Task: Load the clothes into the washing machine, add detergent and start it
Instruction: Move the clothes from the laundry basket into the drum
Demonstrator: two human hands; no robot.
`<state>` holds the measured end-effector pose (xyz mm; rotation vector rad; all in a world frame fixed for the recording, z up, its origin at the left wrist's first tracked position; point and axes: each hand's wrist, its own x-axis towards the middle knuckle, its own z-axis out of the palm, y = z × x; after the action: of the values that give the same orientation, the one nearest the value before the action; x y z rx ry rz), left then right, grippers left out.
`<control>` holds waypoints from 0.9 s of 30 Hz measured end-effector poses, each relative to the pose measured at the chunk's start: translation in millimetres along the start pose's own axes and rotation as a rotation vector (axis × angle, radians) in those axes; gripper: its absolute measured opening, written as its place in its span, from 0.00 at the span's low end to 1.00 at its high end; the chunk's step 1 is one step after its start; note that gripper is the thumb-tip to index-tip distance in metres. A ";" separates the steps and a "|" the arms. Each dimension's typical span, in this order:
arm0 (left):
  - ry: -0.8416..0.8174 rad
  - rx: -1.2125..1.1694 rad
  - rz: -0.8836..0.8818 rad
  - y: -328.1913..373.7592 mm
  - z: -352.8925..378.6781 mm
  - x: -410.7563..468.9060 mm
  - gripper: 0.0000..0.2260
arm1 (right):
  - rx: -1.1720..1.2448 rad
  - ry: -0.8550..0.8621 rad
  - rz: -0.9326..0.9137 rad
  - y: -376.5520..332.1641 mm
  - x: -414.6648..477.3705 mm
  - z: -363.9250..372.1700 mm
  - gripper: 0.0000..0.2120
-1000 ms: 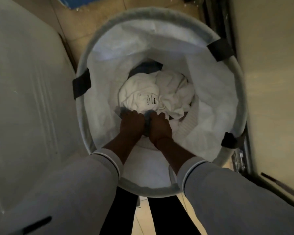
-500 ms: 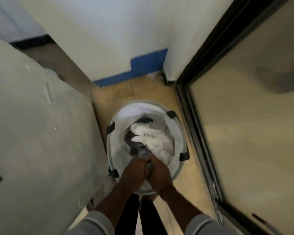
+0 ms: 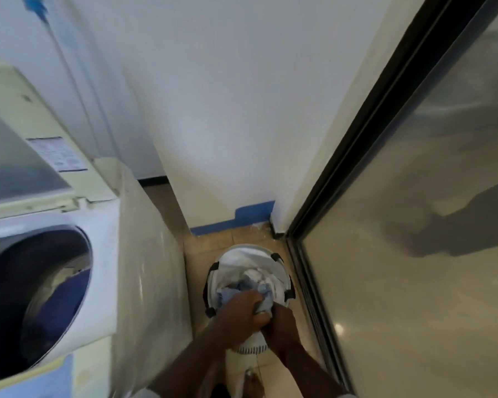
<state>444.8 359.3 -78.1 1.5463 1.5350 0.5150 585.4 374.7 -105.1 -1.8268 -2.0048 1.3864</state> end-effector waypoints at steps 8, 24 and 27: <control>0.069 -0.328 -0.059 46.9 -102.3 -89.9 0.43 | -0.174 0.017 -0.409 -103.8 -62.6 -91.8 0.10; 0.580 -0.159 0.225 144.0 -250.7 -183.6 0.06 | 0.304 0.081 -1.132 -427.2 -252.1 -209.8 0.22; 0.732 -0.189 0.266 161.0 -323.4 -222.9 0.05 | 0.486 0.132 -1.242 -467.2 -271.7 -196.1 0.28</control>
<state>247.8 263.7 285.6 1.4954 1.7331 1.4585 432.3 316.2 445.9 -0.2642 -1.8458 1.0768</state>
